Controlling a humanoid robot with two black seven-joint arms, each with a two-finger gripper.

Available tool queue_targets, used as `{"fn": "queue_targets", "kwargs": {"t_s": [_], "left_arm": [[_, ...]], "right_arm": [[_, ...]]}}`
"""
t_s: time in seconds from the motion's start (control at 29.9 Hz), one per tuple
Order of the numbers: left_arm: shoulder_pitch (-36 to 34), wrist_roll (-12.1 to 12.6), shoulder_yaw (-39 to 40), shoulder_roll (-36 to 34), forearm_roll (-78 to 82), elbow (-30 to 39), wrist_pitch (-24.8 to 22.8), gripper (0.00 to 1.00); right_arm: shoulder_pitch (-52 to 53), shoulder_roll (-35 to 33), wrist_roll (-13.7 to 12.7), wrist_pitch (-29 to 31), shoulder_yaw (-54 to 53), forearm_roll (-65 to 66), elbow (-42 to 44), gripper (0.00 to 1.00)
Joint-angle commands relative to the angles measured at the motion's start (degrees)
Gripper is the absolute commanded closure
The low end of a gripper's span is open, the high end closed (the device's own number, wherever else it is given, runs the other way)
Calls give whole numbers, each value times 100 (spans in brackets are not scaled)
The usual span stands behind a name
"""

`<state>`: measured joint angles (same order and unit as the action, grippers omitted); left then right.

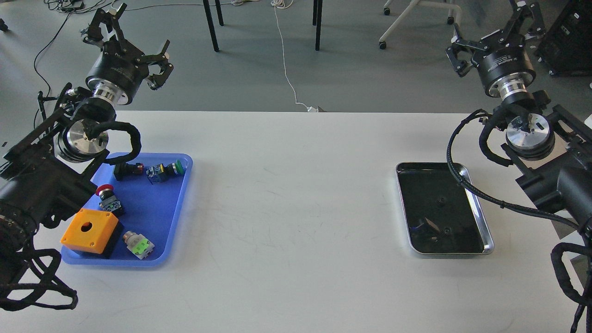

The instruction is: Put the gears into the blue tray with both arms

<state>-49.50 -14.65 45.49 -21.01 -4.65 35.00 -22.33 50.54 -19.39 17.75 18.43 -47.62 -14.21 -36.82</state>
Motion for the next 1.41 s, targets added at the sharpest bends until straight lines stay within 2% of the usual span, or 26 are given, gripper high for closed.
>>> {"fn": "queue_targets", "kwargs": {"t_s": [0.0, 0.17, 0.3, 0.47, 0.6, 0.8, 1.04, 1.2, 1.37], "left_arm": [[-7, -3, -49, -9, 17, 6, 9, 2], [-16, 41, -40, -9, 8, 6, 71, 2], [-24, 59, -32, -18, 0, 6, 106, 2], [-24, 41, -49, -114, 17, 33, 115, 2], [-16, 24, -49, -132, 26, 33, 80, 2], [-24, 59, -40, -255, 35, 68, 62, 2], [-16, 24, 12, -483, 26, 226, 53, 2], [-16, 6, 56, -492, 8, 287, 44, 2], [-16, 6, 48, -501, 17, 393, 44, 2]], "right_arm": [[0, -3, 0, -120, 7, -2, -9, 1], [35, -30, 0, -138, 25, 6, -18, 1], [245, -389, 0, -138, 427, 6, -71, 1], [1149, -925, -17, -111, 2200, 24, -184, 1], [2160, -988, -17, -111, 3923, 374, -352, 1], [3443, -953, -26, -50, 5858, 1578, -817, 1], [4771, -786, 0, -32, 8266, 2807, -1836, 1], [5194, -628, 35, -93, 9304, 4652, -2434, 1], [5142, -496, 167, -374, 10201, 6016, -2523, 2]]}}
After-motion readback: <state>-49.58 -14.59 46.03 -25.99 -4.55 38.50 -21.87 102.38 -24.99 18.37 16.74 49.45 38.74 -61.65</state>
